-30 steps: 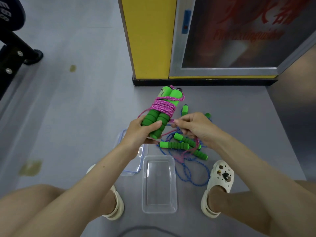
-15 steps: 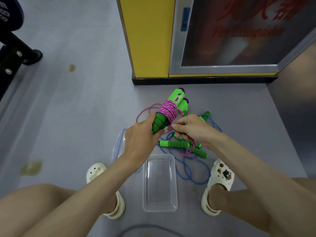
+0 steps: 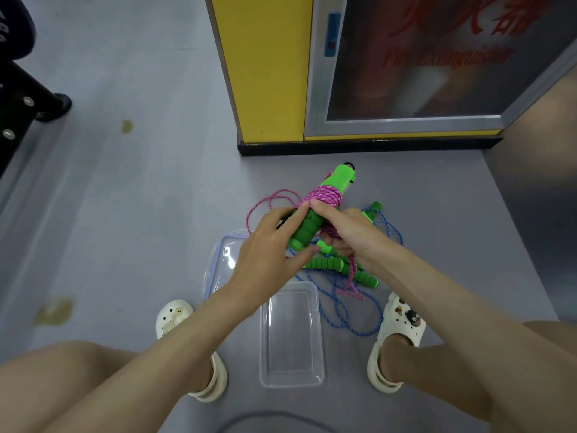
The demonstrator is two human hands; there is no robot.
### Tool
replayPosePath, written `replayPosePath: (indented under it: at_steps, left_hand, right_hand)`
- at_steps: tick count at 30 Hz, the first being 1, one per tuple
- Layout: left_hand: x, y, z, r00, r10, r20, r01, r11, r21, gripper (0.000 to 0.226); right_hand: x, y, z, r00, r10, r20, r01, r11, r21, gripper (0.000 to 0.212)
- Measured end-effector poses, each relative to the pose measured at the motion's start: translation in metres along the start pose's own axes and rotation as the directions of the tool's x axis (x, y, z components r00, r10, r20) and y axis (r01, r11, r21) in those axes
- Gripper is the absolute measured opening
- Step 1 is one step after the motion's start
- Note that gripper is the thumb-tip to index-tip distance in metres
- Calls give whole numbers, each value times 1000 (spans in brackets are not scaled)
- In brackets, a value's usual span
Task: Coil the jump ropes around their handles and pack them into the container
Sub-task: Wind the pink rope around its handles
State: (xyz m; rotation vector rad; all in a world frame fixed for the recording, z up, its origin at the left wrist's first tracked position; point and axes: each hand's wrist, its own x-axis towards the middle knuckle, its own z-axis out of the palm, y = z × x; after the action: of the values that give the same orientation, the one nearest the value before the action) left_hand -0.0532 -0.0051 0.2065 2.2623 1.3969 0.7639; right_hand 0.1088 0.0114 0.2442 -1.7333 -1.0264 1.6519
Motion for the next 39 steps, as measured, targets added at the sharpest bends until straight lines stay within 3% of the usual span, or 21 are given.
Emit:
replayPosePath:
  at_steps: [2, 3, 6, 8, 10, 12, 17, 19, 21, 23, 28, 32, 39]
  left_hand:
    - [5, 6, -5, 981, -169, 95, 190, 941, -281, 59]
    - [8, 8, -8, 953, -268, 141, 302, 860, -410, 55]
    - [15, 8, -17, 760, -498, 417, 636, 438, -636, 49]
    - [15, 6, -21, 652, -442, 616, 745, 220, -630, 41]
    - [14, 5, -21, 646, -404, 648, 749, 173, -639, 36]
    - [16, 3, -21, 669, -459, 585, 718, 193, -669, 33]
    - [17, 4, -24, 739, -528, 419, 645, 373, -667, 12]
    - [16, 3, -22, 791, -526, 312, 590, 521, -617, 14]
    - [14, -1, -19, 858, -476, 191, 507, 729, -460, 24]
    - [12, -2, -17, 898, -423, 122, 439, 840, -320, 36]
    - [9, 5, -15, 940, -340, 25, 340, 929, -149, 44]
    - [7, 5, -14, 969, -244, -46, 247, 968, 52, 46]
    - [-1, 2, -7, 993, 48, -111, -9, 943, 332, 64]
  right_hand:
    - [2, 0, 0, 1000, 6, -6, -6, 1000, 30, 48]
    - [3, -1, 0, 1000, 2, 0, -2, 999, 40, 49]
    - [4, -1, 0, 999, -27, 40, 24, 997, 67, 50]
    - [3, 0, 1, 997, -38, 68, 34, 998, 55, 52]
    - [2, 1, 2, 996, -38, 77, 35, 998, 46, 53]
    - [0, 1, 2, 996, -45, 79, 42, 998, 35, 52]
    - [-1, 2, 2, 995, -63, 81, 63, 998, -1, 48]
    - [1, 5, 1, 995, -57, 84, 59, 998, -22, 49]
    - [2, 8, 1, 995, -41, 90, 46, 997, -62, 48]
    - [3, 11, 1, 995, -15, 97, 25, 995, -97, 45]
    - [6, 13, 3, 992, 39, 120, -28, 995, -91, 45]
    - [4, 9, 5, 985, 52, 164, -56, 998, 21, 50]
    - [5, 5, 6, 970, 97, 225, -129, 983, 132, 90]
